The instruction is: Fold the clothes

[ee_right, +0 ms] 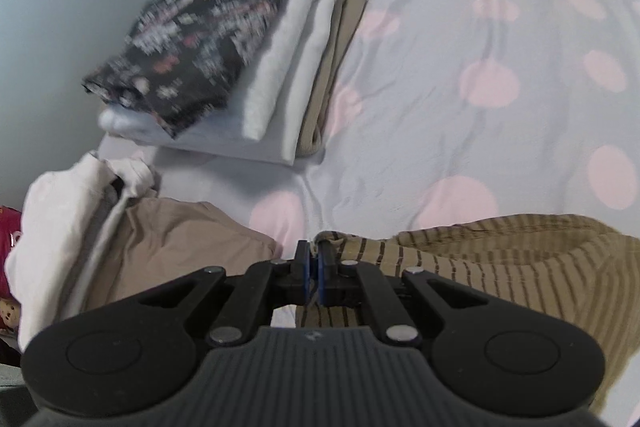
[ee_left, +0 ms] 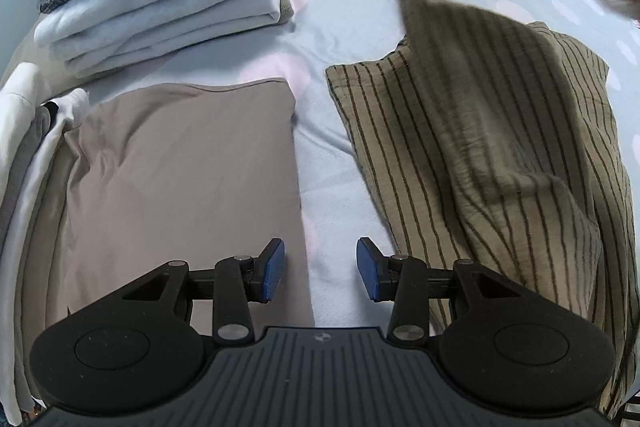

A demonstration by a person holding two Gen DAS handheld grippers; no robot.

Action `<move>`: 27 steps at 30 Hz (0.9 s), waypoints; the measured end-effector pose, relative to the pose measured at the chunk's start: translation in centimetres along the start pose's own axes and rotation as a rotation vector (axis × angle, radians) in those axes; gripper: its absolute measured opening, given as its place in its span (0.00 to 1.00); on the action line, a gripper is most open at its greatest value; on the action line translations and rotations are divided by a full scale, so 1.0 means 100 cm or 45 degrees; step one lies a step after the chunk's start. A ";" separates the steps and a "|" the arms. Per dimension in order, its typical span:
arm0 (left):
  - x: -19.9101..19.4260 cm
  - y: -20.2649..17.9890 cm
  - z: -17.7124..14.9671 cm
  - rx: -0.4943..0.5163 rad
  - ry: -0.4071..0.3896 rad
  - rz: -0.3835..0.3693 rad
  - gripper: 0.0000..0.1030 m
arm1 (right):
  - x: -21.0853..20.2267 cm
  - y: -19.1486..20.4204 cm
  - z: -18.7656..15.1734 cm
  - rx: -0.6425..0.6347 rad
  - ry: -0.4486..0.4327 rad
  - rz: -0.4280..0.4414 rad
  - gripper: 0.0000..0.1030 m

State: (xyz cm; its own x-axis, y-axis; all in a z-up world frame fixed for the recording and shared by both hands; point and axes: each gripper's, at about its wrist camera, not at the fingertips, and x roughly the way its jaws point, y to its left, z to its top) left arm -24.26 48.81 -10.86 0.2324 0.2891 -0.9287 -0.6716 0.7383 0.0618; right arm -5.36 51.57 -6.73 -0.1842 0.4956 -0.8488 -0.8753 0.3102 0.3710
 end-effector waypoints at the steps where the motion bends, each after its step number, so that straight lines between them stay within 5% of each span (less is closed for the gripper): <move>1: 0.001 0.000 0.000 0.001 0.002 0.001 0.37 | 0.010 0.000 0.001 0.001 0.015 -0.004 0.05; 6: 0.002 -0.001 0.001 -0.011 0.008 -0.026 0.37 | 0.045 -0.005 0.005 0.008 0.066 -0.008 0.05; 11: 0.001 0.001 0.003 -0.058 0.007 -0.066 0.37 | 0.053 -0.007 0.003 0.019 0.075 0.004 0.18; 14: -0.001 0.000 0.002 -0.071 -0.004 -0.074 0.37 | 0.038 -0.005 0.001 -0.003 0.046 0.000 0.34; 21: -0.016 -0.003 0.000 -0.137 -0.045 -0.250 0.37 | -0.021 -0.012 -0.028 -0.081 -0.015 -0.055 0.40; 27: -0.017 -0.011 -0.003 -0.183 -0.066 -0.363 0.37 | -0.066 -0.044 -0.090 -0.095 -0.011 -0.122 0.43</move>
State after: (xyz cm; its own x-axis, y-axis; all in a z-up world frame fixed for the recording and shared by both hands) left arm -24.18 47.34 -9.51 0.4585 0.1161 -0.8811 -0.6660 0.7013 -0.2542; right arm -4.32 39.65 -6.11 -0.0941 0.4737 -0.8756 -0.9197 0.2953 0.2586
